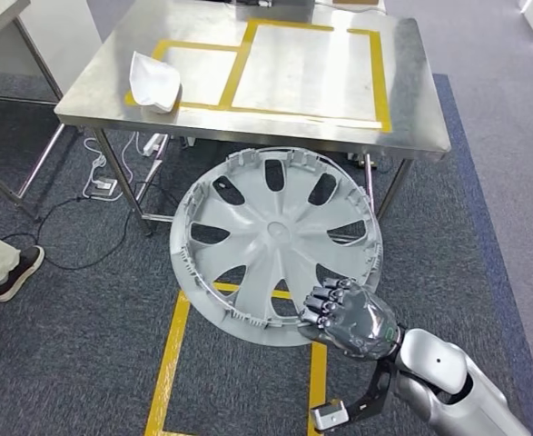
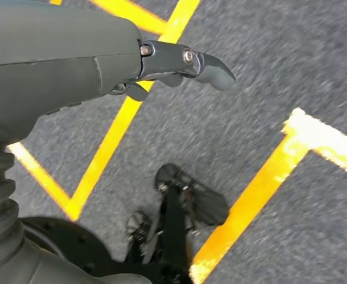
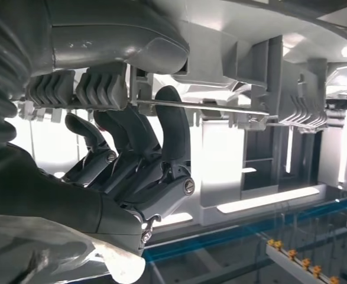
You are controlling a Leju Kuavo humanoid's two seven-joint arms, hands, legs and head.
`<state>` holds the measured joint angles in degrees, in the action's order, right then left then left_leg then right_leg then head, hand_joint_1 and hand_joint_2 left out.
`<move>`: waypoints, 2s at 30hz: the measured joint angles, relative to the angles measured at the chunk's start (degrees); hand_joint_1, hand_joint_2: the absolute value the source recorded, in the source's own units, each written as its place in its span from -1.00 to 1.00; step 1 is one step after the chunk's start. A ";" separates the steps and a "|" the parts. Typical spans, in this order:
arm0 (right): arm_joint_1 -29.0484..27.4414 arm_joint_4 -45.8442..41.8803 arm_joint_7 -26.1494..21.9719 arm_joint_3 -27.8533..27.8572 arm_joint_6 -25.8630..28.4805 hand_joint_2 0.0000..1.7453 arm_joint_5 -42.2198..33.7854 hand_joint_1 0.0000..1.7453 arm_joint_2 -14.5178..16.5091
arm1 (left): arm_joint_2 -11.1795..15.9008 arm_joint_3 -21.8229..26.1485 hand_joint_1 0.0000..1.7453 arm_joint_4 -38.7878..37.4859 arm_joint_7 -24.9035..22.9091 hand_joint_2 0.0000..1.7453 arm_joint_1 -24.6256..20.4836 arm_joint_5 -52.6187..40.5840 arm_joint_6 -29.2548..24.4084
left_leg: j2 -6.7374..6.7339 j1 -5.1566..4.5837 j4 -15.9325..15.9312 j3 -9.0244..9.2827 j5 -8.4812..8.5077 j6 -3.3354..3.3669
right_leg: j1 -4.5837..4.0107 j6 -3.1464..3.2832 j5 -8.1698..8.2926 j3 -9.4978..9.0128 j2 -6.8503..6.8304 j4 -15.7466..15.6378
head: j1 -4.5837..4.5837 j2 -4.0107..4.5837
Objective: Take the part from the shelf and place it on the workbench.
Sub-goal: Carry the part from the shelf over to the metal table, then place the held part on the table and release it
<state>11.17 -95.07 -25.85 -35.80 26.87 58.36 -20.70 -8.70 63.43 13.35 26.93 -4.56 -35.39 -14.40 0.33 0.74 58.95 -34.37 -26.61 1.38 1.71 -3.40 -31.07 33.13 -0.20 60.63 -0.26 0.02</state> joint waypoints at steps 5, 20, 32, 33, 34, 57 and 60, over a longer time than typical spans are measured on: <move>0.15 -0.01 0.04 -0.01 -0.80 1.00 -0.08 1.00 0.00 | -0.30 -0.07 -1.00 -0.01 -0.02 1.00 -0.08 -0.37 0.47 | 0.12 -0.76 -0.04 1.02 -0.97 1.22 | -0.43 0.44 -3.17 8.77 0.11 13.84 | -0.29 0.00; 0.96 -0.14 0.20 -0.13 -1.51 1.00 -0.31 1.00 0.14 | -0.62 -0.11 -1.00 -0.02 -0.04 1.00 -0.15 -1.05 0.28 | 0.19 -0.20 16.00 -6.36 -7.41 -2.12 | -0.43 3.24 2.42 -1.12 0.04 -2.86 | 0.54 0.00; 2.00 -0.14 0.11 -0.22 -2.27 1.00 -0.77 1.00 0.22 | -0.69 -0.14 -1.00 -0.07 0.04 1.00 -0.15 -1.20 0.60 | 0.24 -0.19 0.28 0.37 -0.99 0.87 | -0.17 -0.07 -3.22 1.07 0.12 5.62 | 0.27 0.00; 2.06 -0.14 0.10 -0.23 -2.28 1.00 -0.78 1.00 0.24 | -0.72 -0.15 -1.00 -0.07 0.04 1.00 -0.17 -1.20 0.60 | 0.28 -0.33 0.29 0.59 -1.28 1.10 | -0.28 -0.04 -4.48 3.67 0.13 9.64 | 0.20 0.00; 2.07 -0.14 0.09 -0.25 -2.30 1.00 -0.78 1.00 0.25 | -0.75 -0.15 -1.00 -0.07 0.04 1.00 -0.14 -1.20 0.59 | 0.31 -0.48 0.29 0.91 -1.61 1.25 | -0.38 0.03 -5.07 6.06 0.13 12.74 | 0.16 0.00; 0.66 0.03 0.45 -0.60 -2.19 1.00 -1.10 1.00 0.33 | -1.15 -0.15 -1.00 -0.17 0.28 1.00 0.13 -1.55 0.65 | -0.11 -0.40 1.29 -1.84 -0.23 -1.41 | -0.77 1.51 -0.89 -5.27 0.40 -3.14 | 0.66 0.00; 0.67 0.03 0.40 -0.55 -2.15 1.00 -1.10 1.00 0.33 | -1.17 -0.15 -1.00 -0.17 0.35 1.00 0.14 -1.55 0.63 | -0.04 -0.29 0.53 -0.54 -0.47 0.18 | -0.70 0.56 -1.45 -5.32 0.31 -2.09 | 0.32 0.00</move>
<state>11.84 -95.03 -25.45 -36.34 24.72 57.25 -20.37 -9.87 63.28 13.18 27.28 -4.42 -36.94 -13.77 0.29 0.45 59.49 -34.91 -27.08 1.56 1.01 -2.84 -32.52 27.81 0.11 58.55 0.06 0.02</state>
